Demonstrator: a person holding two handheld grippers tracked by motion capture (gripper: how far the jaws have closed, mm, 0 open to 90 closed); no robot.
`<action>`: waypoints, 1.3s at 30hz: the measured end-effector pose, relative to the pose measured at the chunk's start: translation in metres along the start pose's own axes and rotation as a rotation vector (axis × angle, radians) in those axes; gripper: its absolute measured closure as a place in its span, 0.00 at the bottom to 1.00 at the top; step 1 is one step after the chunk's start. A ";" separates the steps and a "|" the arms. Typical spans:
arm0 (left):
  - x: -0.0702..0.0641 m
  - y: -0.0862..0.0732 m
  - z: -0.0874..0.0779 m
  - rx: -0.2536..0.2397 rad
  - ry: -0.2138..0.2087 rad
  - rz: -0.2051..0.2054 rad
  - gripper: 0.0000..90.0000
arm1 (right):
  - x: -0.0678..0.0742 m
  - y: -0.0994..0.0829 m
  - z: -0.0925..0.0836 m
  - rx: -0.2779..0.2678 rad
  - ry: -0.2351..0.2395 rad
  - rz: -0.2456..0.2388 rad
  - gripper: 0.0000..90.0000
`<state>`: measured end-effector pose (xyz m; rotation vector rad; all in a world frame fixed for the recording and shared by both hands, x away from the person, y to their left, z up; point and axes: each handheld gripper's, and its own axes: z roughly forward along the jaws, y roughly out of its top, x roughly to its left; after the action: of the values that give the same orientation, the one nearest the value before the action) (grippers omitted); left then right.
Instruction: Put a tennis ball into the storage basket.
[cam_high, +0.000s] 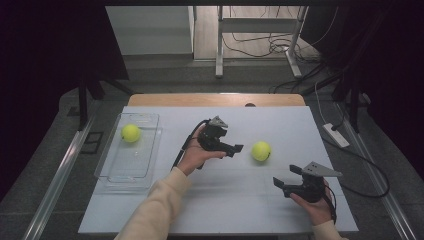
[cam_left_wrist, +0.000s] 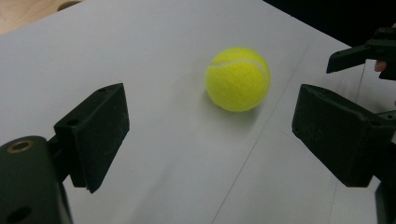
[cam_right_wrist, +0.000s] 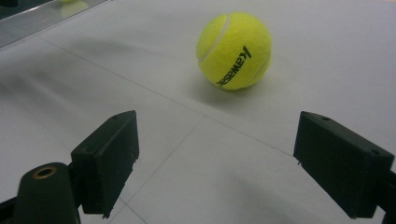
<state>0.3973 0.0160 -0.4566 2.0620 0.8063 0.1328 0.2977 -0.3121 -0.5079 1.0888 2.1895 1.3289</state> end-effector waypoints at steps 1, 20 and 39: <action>0.000 0.001 0.002 0.001 -0.001 0.001 0.13 | 0.000 0.000 0.000 0.001 -0.001 -0.002 0.16; -0.001 0.014 0.012 0.018 -0.011 0.017 0.14 | 0.005 0.001 0.001 0.001 0.001 -0.006 0.16; -0.011 0.021 0.044 0.069 -0.038 0.038 0.13 | 0.006 0.003 0.006 0.003 0.011 -0.006 0.16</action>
<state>0.4152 -0.0298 -0.4640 2.1390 0.7588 0.0875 0.2993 -0.3032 -0.5078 1.0775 2.2010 1.3325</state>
